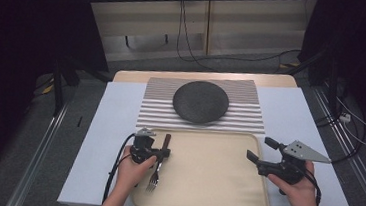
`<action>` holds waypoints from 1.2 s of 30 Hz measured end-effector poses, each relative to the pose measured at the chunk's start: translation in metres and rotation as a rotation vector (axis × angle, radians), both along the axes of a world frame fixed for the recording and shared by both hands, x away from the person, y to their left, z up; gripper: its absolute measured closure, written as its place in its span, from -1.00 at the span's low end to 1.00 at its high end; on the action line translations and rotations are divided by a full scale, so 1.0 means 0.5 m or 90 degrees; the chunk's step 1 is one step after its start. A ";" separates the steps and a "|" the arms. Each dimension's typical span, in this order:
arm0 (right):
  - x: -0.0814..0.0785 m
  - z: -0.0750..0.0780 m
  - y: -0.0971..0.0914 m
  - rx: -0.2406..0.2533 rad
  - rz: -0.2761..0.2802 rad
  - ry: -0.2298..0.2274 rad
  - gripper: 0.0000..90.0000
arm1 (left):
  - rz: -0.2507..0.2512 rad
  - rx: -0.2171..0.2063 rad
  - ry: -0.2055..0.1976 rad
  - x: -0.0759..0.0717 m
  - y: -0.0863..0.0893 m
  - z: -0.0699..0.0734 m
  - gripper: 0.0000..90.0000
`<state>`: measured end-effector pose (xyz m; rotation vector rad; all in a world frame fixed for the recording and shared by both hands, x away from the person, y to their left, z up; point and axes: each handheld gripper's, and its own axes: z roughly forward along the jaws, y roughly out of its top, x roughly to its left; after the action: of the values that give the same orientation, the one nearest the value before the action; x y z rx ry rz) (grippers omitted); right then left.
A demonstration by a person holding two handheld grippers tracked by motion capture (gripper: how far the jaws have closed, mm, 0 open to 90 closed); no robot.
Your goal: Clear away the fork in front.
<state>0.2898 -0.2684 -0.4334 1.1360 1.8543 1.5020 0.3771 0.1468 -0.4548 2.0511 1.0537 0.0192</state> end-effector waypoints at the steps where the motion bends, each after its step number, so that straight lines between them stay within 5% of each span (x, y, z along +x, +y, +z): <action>1: -0.001 0.000 0.000 0.002 0.000 0.000 -0.61 | 0.005 0.004 0.000 -0.001 0.002 0.000 1.00; 17: -0.013 0.006 -0.009 0.001 -0.005 -0.007 -0.61 | 0.009 0.015 0.005 -0.015 0.011 0.004 1.00; 21: -0.018 0.005 -0.011 -0.006 -0.007 -0.006 -0.61 | 0.004 -0.017 -0.005 -0.019 0.017 0.013 0.92; 36: -0.024 0.004 -0.012 -0.007 -0.009 -0.001 -0.61 | 0.000 0.005 0.019 -0.043 0.050 0.001 0.96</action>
<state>0.2778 -0.2742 -0.4312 1.1413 1.8474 1.4819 0.3555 0.1719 -0.4543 2.0643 1.0747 -0.0074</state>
